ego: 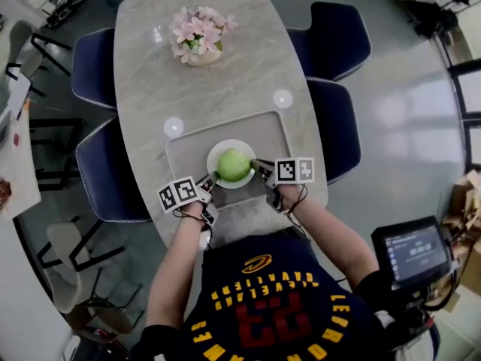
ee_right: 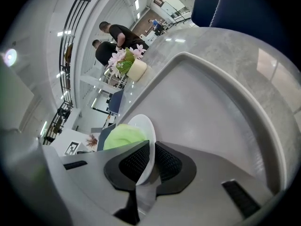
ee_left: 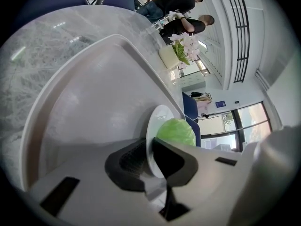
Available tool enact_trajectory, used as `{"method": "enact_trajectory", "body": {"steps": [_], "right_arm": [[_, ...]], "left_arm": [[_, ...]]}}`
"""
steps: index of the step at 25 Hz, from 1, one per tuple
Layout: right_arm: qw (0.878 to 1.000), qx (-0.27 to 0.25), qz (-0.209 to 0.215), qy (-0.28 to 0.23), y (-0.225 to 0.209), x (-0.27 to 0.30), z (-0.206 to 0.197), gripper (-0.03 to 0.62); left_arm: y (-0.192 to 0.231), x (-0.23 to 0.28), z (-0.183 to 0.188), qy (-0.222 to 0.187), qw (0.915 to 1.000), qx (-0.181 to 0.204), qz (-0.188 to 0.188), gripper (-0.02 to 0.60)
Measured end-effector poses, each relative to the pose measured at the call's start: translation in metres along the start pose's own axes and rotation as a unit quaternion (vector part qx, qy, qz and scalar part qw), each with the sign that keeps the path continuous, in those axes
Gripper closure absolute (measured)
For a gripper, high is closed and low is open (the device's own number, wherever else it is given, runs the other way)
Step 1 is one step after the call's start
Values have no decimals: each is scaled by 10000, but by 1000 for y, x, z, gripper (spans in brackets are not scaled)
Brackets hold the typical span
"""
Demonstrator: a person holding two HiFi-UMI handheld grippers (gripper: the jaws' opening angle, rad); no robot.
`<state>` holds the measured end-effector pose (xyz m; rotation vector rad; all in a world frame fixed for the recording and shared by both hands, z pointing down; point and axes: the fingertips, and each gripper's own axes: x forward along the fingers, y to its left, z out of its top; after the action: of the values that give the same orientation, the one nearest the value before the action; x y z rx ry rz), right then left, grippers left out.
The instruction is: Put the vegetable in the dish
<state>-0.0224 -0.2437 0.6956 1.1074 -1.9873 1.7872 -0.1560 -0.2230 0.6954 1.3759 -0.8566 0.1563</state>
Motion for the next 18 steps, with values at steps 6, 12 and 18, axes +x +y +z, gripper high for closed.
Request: {"method": "enact_trajectory", "body": {"steps": [6, 12, 18], "right_arm": [[9986, -443, -247, 154, 3, 4, 0, 566], [9967, -661, -444, 136, -2, 4, -3, 562], [9858, -1448, -809, 274, -3, 6, 1, 553]], "left_arm": [[3, -2, 4, -87, 9999, 0, 62, 543], [7, 1, 1, -135, 9995, 141, 248, 541], [15, -1, 4, -214, 9978, 263, 565, 538]]}}
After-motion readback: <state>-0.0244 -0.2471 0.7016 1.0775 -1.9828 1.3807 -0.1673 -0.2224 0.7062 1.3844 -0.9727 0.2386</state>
